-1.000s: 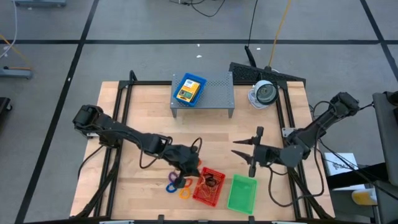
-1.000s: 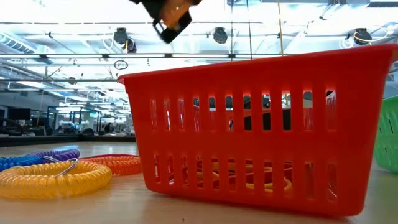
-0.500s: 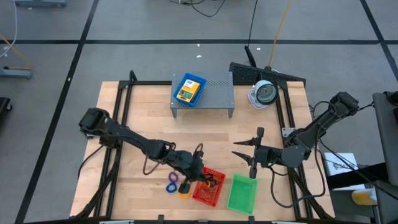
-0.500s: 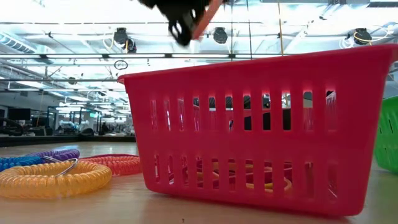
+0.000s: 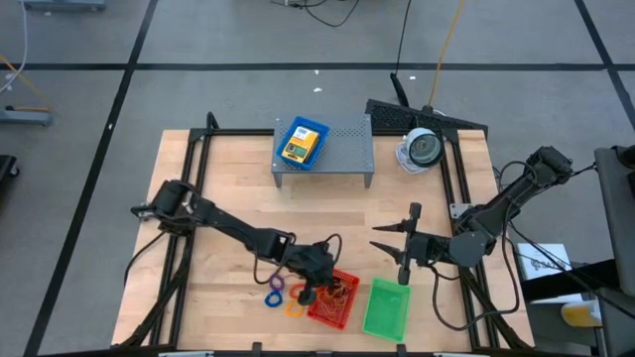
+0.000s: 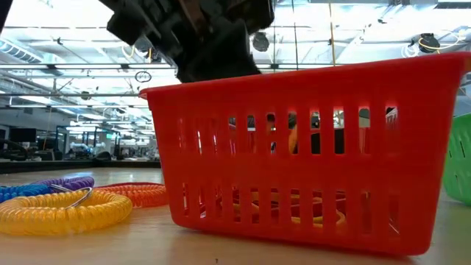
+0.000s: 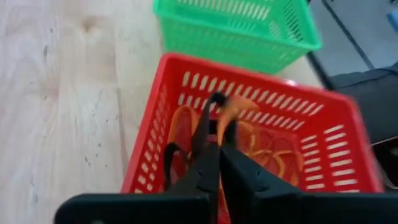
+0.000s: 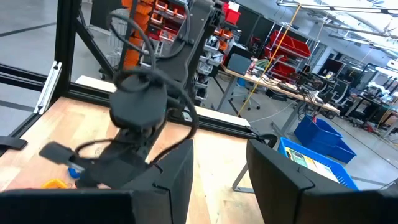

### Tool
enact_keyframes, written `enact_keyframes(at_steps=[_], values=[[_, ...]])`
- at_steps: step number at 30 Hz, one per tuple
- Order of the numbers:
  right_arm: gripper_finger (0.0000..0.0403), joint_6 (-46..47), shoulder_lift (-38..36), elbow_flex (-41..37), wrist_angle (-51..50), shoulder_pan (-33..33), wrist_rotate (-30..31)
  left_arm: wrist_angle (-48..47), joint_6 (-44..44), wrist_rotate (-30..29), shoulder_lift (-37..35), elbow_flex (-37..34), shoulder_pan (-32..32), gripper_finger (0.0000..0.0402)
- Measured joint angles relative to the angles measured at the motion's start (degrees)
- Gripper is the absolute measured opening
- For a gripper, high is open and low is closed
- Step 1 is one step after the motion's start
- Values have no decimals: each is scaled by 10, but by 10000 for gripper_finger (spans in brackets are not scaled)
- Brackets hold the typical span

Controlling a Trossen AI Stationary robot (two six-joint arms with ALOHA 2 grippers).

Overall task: Pick & Place Office Desk Supplies
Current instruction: Put the orange rubber band into the red bin, then put the red rubber band into the red bin

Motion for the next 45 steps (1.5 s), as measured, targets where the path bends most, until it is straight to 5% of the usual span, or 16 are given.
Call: enact_keyframes(at_steps=[12, 24, 34, 45], values=[[141, 2, 0, 0, 0, 0, 0, 12, -1, 0, 18, 0, 2, 26], [141, 2, 0, 0, -1, 0, 0, 31, -10, 6, 18, 0, 1, 145], [141, 2, 0, 0, -4, 0, -1, -46, 9, 50, -60, 0, 6, 170], [141, 7, 0, 0, -9, 0, -1, -314, -35, -132, -209, 0, -11, 170]])
